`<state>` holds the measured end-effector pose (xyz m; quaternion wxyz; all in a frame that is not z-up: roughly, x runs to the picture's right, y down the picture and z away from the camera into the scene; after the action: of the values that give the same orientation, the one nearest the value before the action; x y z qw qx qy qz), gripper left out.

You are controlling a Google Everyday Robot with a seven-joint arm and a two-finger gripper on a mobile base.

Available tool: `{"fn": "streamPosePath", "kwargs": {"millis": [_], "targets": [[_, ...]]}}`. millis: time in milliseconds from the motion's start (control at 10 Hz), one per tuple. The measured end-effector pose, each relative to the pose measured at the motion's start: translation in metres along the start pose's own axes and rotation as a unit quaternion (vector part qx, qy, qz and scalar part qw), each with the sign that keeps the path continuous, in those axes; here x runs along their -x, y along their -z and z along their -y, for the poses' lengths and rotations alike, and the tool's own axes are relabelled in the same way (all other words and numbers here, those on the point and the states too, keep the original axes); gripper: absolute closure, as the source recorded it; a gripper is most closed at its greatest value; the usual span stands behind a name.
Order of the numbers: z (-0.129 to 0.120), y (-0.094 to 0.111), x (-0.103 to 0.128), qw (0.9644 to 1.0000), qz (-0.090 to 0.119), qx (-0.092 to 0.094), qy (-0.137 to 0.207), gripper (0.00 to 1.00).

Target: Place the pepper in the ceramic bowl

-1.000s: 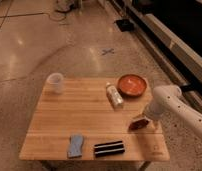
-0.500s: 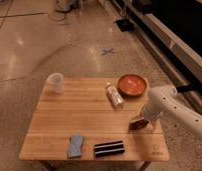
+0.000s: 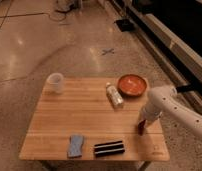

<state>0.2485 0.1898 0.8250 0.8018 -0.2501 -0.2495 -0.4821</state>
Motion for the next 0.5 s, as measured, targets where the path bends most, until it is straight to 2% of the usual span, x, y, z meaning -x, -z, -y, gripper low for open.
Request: {"fn": "streamPosePath", "kwargs": {"millis": [200, 500], "targets": [[0.000, 0.011, -0.006, 0.9999, -0.007, -0.007, 0.006, 1.00], [0.003, 0.045, -0.029, 0.9989, -0.038, -0.012, 0.023, 1.00]]}}
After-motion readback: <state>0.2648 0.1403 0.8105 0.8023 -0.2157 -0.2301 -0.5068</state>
